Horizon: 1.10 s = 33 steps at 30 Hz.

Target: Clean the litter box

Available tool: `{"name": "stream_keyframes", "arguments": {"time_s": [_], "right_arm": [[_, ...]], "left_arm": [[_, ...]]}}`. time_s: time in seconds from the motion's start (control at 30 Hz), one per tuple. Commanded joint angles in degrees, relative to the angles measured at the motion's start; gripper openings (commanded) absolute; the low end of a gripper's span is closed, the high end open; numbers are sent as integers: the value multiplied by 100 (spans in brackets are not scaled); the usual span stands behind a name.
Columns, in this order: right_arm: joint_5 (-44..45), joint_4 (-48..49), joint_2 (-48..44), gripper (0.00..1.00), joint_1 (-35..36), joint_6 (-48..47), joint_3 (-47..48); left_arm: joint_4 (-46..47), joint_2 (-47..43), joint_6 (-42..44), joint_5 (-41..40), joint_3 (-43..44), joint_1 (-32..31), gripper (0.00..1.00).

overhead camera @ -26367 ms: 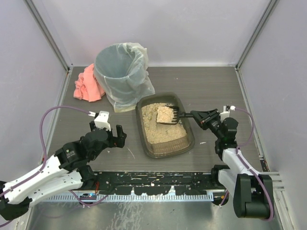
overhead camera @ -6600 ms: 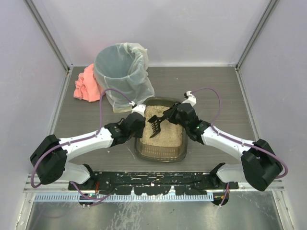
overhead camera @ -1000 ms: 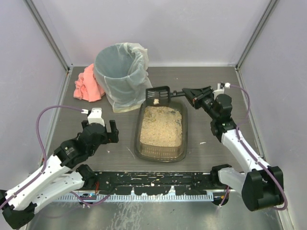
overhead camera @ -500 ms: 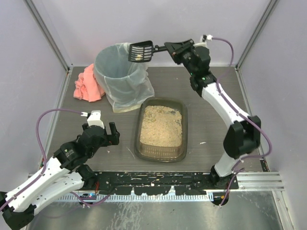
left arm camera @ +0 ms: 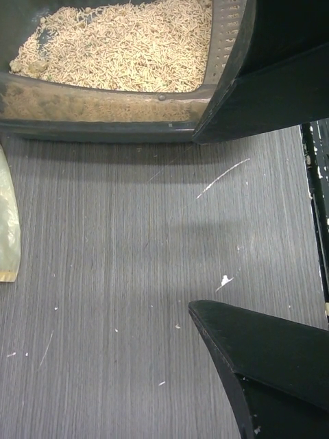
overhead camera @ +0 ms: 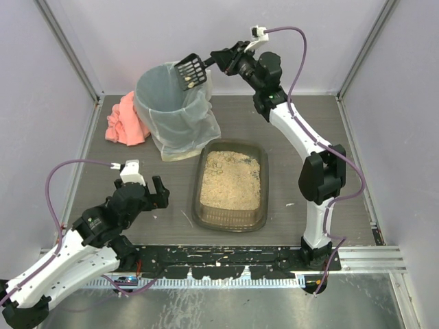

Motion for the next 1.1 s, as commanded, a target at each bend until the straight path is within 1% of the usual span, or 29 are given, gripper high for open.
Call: {"name": "stream_keyframes", "arguments": {"time_s": [0.0,0.17,0.33,0.47,0.6,0.7,0.83,0.87,0.93,1.07], "right_arm": [[-1098,802,-71,1,77,-1582,541],[-1565,641,-282,1,296,-2855,540],[-1392,105,-474,1,646,-4219,642],[-1233,-46,-561,1,793,-4566,715],[-1149,-10,-737,1,889,-4607,675],[-777,145,-967,1,952,-4434,501],[381,826,-1673,1,963,-3608,-410],[514,977,-1876,1,965,-3482,-661],[642,1018,-2256,1,965,-3288,-1071],[1115,738,-3072,1,965,-2815,-1866]], "left_arm": [[-94,-28,86,-210,90,17,98],[-92,-56,98,-225,74,21,98],[-132,-92,75,-267,86,24,98],[-147,-148,68,-276,72,21,98],[-159,-180,49,-278,60,22,98],[-193,-196,42,-268,73,25,98],[-217,-270,11,-241,53,24,98],[-210,-292,7,-234,44,19,98],[-211,-331,14,-231,39,18,98],[-209,-373,41,-273,57,24,98]]}}
